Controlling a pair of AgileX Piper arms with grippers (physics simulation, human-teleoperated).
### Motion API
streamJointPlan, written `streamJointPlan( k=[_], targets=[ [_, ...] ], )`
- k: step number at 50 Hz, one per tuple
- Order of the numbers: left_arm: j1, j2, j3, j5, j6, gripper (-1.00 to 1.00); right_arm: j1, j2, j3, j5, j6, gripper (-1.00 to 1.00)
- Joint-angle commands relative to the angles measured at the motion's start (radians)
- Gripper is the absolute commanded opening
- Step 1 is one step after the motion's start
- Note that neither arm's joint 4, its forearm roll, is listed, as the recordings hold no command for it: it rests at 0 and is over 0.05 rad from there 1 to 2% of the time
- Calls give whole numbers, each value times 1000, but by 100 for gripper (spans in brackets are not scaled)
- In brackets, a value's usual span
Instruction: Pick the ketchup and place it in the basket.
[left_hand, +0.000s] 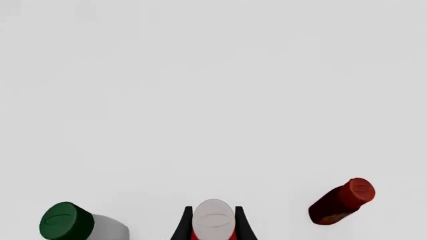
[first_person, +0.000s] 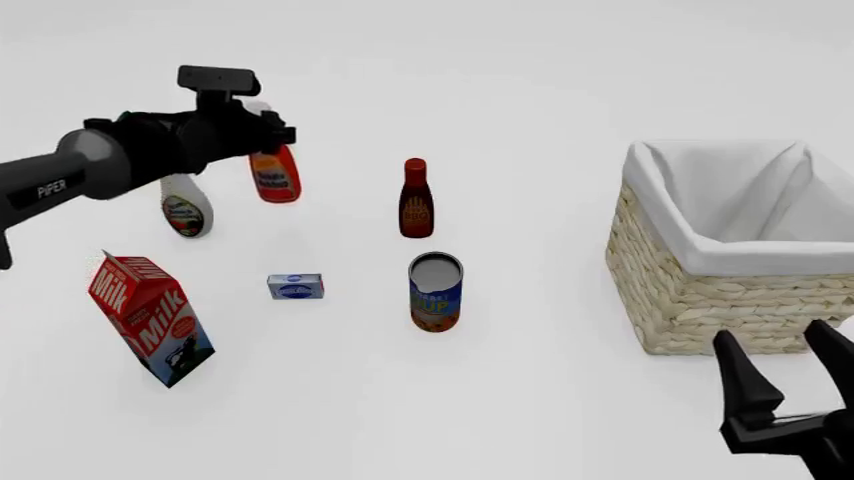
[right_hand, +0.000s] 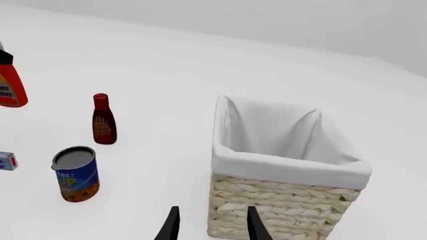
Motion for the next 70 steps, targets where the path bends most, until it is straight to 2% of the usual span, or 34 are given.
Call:
streamJointPlan(
  k=[1,4,7,8,14,15,22,24,36,48,60,70],
  targets=[
    [-24,-122,23,56,21,-100,52,-2,-84,48,-27,100],
    [-34,-156,37,69,23,-100,78,43,-122,49,-20,100],
    [-45,-174,47,77,20,-100,86,39,-129,49,-32,100],
    [-56,-198,64,83,22,-100,105,79,-150,39,-48,100],
    [-75,-254,93,102,26,-100,136,107,-199,52,-54,100],
    [-76,-270,98,107,27,-100,152,136,-208,44,-73,100],
    [-102,-342,128,135,30,-100,194,208,-270,43,-74,100],
    [-107,-357,134,143,32,-100,219,210,-284,43,-57,100],
    [-177,-495,194,213,26,-100,307,345,-363,-11,-72,100],
    [-228,-610,256,242,10,-100,400,454,-492,31,-66,100],
    [-269,-703,290,276,22,-100,520,551,-528,1,-20,100],
    [-294,-768,314,294,11,-100,574,603,-585,14,-37,100]
  ],
)
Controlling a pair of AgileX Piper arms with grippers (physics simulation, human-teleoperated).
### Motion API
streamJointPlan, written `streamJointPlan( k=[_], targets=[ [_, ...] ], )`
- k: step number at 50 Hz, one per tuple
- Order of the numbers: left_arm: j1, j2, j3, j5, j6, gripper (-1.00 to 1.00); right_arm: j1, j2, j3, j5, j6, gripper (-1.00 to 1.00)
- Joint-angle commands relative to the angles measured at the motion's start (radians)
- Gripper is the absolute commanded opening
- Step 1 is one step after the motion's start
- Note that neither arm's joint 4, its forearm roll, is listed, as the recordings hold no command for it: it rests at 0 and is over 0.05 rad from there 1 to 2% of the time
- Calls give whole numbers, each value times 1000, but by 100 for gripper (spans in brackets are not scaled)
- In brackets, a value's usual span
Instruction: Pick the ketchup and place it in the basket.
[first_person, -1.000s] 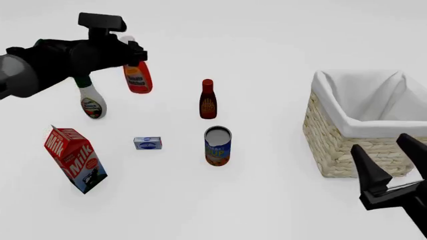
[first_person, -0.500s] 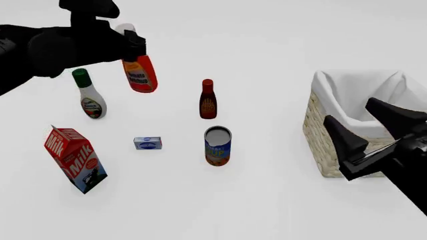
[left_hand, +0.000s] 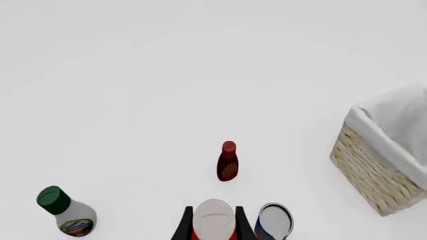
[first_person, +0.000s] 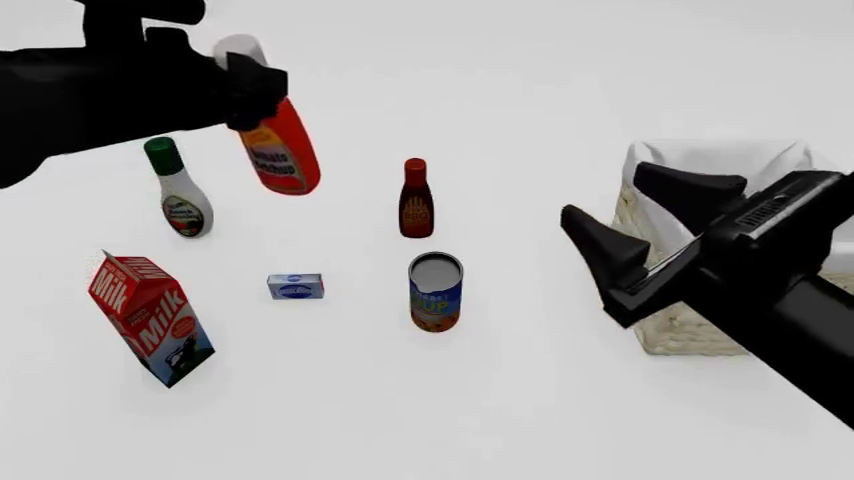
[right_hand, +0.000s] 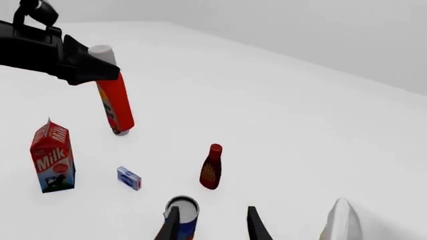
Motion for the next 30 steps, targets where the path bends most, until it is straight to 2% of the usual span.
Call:
streamJointPlan(
  k=[1,25,30],
  targets=[
    [-35,-85,33,21,11,-100,80,77,-71,8,-5,100],
    [-105,-120,32,71,24,-100,201,222,-202,13,7,100],
    [-112,-121,30,76,30,-100,233,254,-226,11,-6,100]
  ],
)
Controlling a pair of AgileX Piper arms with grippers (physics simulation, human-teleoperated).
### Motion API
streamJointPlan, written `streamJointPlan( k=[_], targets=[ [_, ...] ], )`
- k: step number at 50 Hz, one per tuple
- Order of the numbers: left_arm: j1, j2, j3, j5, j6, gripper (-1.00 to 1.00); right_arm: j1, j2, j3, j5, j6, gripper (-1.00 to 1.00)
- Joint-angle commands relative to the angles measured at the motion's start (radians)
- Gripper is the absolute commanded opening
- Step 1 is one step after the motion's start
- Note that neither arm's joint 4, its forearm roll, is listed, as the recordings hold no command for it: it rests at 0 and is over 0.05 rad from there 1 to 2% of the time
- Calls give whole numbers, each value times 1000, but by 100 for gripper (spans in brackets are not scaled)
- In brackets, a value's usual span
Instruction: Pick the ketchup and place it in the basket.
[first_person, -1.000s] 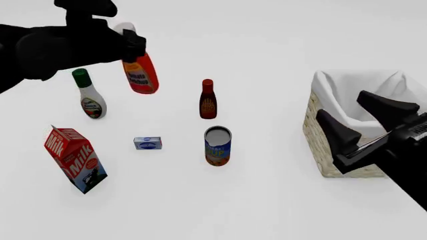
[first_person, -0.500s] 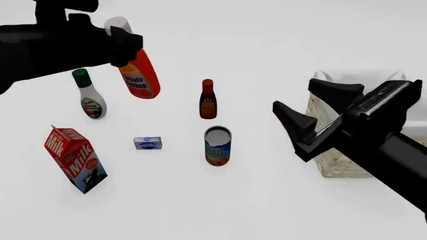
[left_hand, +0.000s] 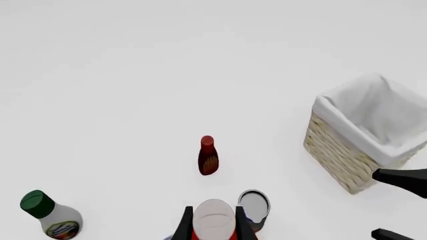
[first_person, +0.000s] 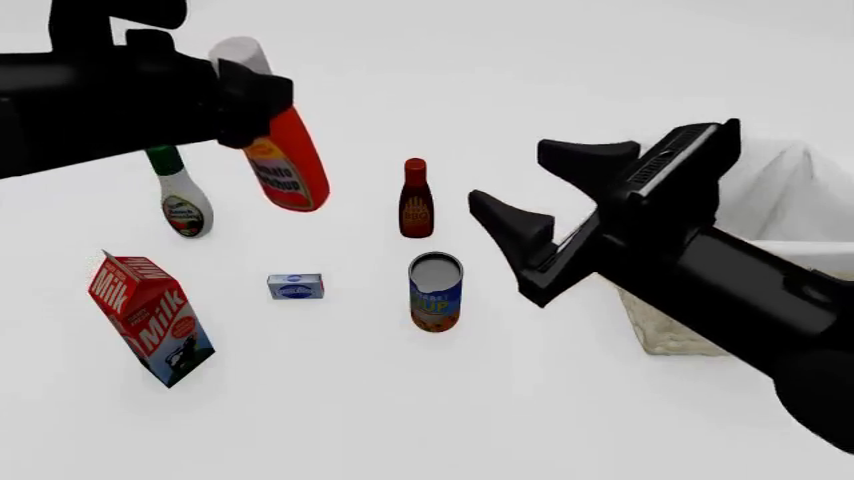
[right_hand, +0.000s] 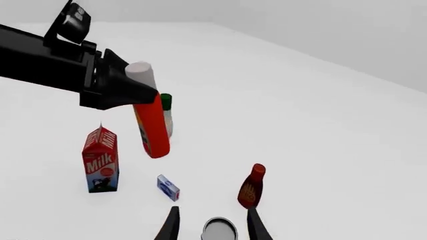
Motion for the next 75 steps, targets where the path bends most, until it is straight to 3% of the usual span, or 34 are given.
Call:
streamJointPlan(
  k=[1,20,37,75],
  targets=[
    [-28,-14,-7,17,23,-100,72,73,-62,5,-8,100],
    [-48,-29,-10,37,35,-100,152,145,-152,32,-37,100],
    [-73,-37,-6,49,34,-100,191,240,-238,57,-137,100],
    [-69,-38,-25,81,46,-100,228,387,-304,-17,-134,100]
  ],
)
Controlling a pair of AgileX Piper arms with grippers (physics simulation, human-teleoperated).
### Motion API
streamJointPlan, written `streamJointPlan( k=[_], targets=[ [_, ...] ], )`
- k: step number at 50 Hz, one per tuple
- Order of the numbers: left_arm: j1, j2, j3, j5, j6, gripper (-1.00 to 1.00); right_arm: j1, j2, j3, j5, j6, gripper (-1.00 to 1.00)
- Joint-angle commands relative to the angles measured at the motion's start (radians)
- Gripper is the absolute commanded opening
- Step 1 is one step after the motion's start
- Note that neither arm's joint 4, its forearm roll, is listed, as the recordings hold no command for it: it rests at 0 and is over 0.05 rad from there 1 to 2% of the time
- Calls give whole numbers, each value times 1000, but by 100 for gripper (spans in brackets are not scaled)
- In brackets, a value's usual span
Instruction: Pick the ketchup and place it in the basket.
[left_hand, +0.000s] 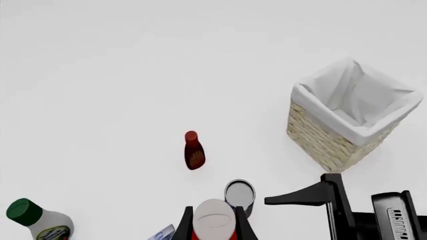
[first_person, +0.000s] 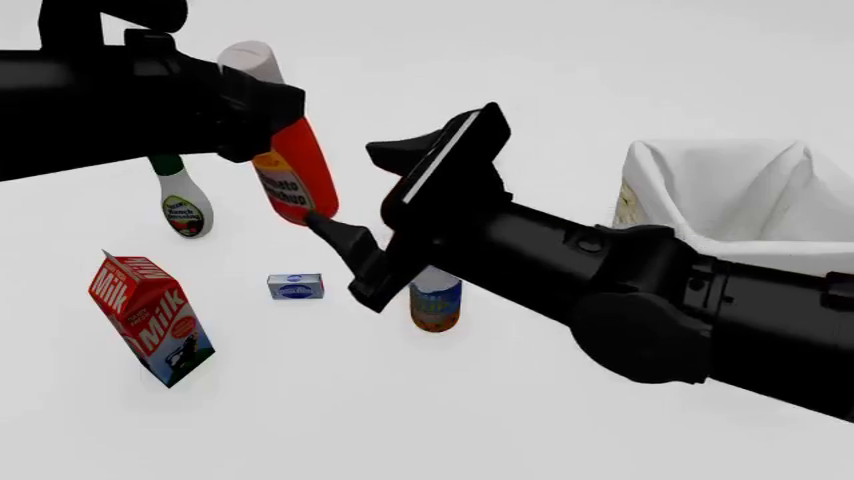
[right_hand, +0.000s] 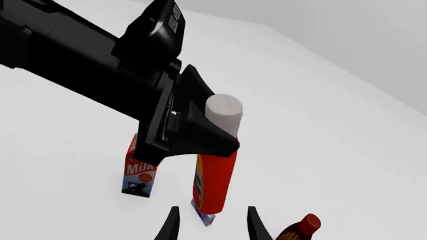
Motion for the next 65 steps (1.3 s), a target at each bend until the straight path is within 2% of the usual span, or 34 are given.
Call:
streamJointPlan(
  k=[1,42,65],
  targets=[
    [4,-1,-6,2,17,-100,18,34,-27,-7,2,100],
    [16,-2,0,11,17,-100,6,145,-164,20,-26,100],
    [20,-1,0,19,17,-100,-6,217,-219,-2,-13,100]
  ],
)
